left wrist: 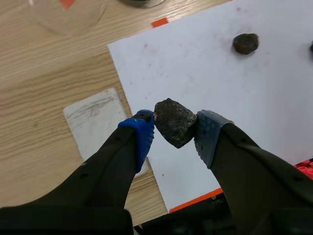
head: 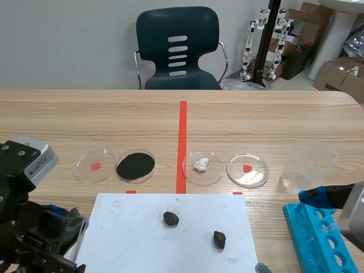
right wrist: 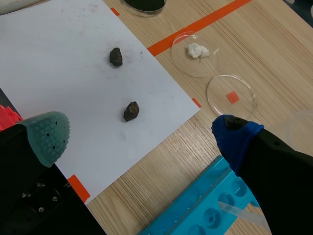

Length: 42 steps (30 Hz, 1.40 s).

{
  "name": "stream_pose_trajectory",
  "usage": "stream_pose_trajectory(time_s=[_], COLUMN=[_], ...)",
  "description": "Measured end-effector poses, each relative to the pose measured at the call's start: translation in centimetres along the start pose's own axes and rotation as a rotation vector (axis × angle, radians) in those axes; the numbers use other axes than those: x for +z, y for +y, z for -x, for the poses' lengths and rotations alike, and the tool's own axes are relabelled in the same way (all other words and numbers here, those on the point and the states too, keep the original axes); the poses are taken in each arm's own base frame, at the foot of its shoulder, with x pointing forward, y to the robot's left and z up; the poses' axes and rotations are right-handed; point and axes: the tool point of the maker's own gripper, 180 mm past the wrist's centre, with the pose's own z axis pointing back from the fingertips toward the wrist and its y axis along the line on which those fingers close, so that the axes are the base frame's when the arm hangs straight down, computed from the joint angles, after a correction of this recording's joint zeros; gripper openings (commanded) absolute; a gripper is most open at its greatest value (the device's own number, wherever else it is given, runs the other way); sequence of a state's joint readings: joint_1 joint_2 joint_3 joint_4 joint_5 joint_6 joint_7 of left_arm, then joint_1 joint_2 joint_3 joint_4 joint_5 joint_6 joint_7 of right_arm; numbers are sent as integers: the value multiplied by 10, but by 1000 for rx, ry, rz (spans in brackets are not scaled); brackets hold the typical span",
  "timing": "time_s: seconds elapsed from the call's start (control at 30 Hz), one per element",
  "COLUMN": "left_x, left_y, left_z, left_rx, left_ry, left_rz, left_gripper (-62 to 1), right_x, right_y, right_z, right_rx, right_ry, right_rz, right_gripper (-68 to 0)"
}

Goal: Rub the mineral on the streak plate

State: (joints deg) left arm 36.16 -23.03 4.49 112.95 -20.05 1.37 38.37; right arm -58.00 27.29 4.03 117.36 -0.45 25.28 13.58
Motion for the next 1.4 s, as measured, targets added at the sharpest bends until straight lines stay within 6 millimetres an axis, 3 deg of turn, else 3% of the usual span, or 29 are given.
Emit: stream_pose_trajectory(time_s=[0.4, 0.63, 0.83, 1.4], left_x=[-28, -43, -56, -74], left_y=[34, 58, 77, 86], left_z=[34, 26, 35, 40], left_rx=[223, 255, 288, 350], left_ry=[244, 277, 354, 420], left_rz=[-113, -167, -201, -210], left_gripper=[-509, -509, -509, -509], right_x=[0, 0, 0, 0], right_y=[0, 0, 0, 0], right_z=[0, 0, 0, 0], right_rx=[0, 0, 0, 0], right_ry=[1, 0, 0, 0], right_rz=[0, 0, 0, 0], right_gripper=[-67, -67, -67, -67])
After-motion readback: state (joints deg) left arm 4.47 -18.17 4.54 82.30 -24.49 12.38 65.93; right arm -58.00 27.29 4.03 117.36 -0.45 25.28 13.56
